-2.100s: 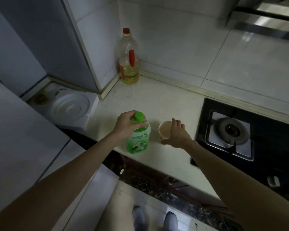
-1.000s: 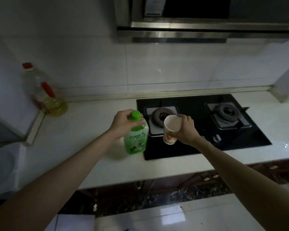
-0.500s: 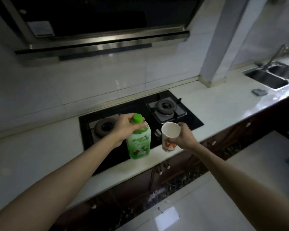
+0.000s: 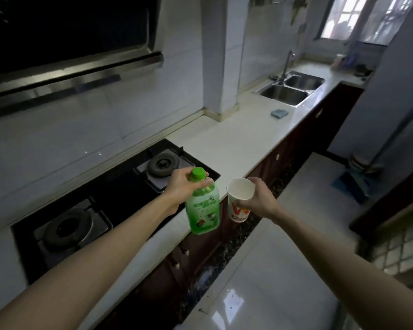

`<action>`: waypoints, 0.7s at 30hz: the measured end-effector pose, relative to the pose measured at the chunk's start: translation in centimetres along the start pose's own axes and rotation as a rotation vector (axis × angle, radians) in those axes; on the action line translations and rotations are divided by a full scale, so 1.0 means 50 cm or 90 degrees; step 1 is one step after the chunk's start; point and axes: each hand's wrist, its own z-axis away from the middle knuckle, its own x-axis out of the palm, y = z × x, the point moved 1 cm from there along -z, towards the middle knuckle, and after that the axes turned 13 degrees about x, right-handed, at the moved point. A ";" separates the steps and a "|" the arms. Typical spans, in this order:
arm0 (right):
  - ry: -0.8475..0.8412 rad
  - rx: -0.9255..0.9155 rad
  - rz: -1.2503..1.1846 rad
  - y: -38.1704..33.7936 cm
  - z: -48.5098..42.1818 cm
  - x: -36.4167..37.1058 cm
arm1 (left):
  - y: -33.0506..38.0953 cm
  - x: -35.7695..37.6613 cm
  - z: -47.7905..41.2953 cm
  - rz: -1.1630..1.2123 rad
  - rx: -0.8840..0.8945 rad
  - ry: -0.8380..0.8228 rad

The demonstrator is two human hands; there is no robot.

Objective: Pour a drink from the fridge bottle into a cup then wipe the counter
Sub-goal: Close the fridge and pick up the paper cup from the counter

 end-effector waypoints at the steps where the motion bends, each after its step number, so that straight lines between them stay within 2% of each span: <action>1: 0.007 0.006 -0.006 0.011 -0.006 -0.011 | 0.002 0.017 -0.017 0.003 0.005 -0.014; 9: 0.059 0.072 -0.044 0.058 -0.108 -0.074 | -0.015 0.124 -0.173 0.052 0.004 -0.125; 21: 0.136 0.126 -0.046 0.074 -0.271 -0.196 | 0.006 0.247 -0.445 0.035 0.052 -0.227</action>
